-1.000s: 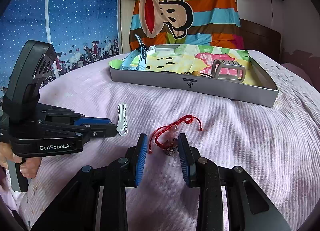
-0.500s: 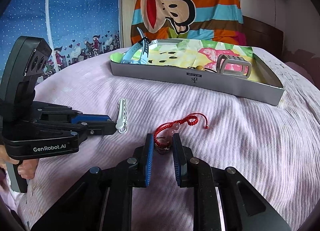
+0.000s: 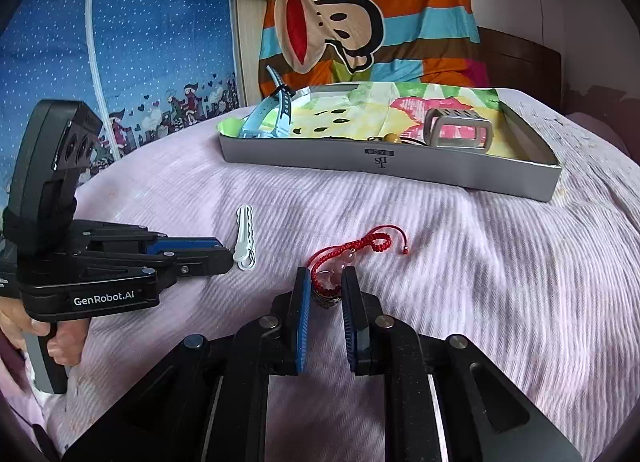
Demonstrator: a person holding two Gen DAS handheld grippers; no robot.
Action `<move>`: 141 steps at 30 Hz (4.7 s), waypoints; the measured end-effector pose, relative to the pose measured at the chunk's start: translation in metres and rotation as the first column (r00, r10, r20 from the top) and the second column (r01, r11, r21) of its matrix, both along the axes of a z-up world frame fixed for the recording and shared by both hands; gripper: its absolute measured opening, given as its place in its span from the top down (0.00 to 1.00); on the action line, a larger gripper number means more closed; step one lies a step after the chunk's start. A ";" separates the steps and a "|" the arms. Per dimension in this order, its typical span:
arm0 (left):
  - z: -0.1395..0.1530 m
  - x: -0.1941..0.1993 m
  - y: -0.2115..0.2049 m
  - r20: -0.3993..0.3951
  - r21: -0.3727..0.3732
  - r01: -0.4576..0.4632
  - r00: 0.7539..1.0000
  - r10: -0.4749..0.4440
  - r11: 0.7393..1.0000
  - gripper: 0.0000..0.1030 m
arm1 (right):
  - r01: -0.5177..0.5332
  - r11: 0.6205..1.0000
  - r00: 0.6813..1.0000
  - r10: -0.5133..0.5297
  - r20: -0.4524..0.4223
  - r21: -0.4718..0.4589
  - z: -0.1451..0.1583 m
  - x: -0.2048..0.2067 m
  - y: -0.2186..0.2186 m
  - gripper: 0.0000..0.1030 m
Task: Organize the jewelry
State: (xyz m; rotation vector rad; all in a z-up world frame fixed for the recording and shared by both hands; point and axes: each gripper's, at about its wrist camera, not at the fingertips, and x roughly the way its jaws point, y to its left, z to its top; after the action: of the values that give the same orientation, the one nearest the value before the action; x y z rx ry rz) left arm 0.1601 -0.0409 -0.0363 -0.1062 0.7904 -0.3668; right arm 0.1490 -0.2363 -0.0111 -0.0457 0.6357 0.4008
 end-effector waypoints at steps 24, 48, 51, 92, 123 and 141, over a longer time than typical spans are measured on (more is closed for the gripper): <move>0.019 -0.014 0.010 0.088 -0.055 -0.026 0.996 0.031 0.998 0.86 | 0.069 0.992 0.993 -0.079 0.089 0.107 0.013 -0.010 -0.019 0.94; 0.074 0.097 -0.007 0.186 -0.086 -0.143 0.970 0.157 0.986 0.86 | 0.028 0.988 0.968 -0.065 0.241 0.151 0.069 0.068 -0.007 0.94; 0.069 0.104 -0.010 0.175 -0.083 -0.144 0.972 0.157 0.986 0.86 | 0.033 0.992 0.976 -0.058 0.210 0.121 0.062 0.085 -0.006 0.94; 0.058 0.067 0.005 0.201 -0.147 -0.181 0.957 0.209 0.972 0.33 | 0.152 0.972 0.958 -0.189 0.215 0.179 0.042 0.076 -0.037 0.51; 0.060 -0.035 0.027 0.340 0.014 -0.271 0.906 0.251 0.962 0.00 | 0.178 0.975 0.947 -0.206 0.248 0.133 0.050 -0.022 -0.043 0.01; 0.046 -0.033 0.034 0.228 0.037 -0.250 0.945 0.236 0.967 0.00 | 0.161 0.986 0.974 -0.166 0.153 0.049 0.031 -0.022 -0.034 0.01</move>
State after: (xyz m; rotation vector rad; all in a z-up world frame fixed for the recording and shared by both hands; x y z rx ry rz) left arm 0.1274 -0.0073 0.0093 -0.0982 0.5588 -0.1149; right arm 0.1269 -0.2708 0.0199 0.0098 0.4726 0.2462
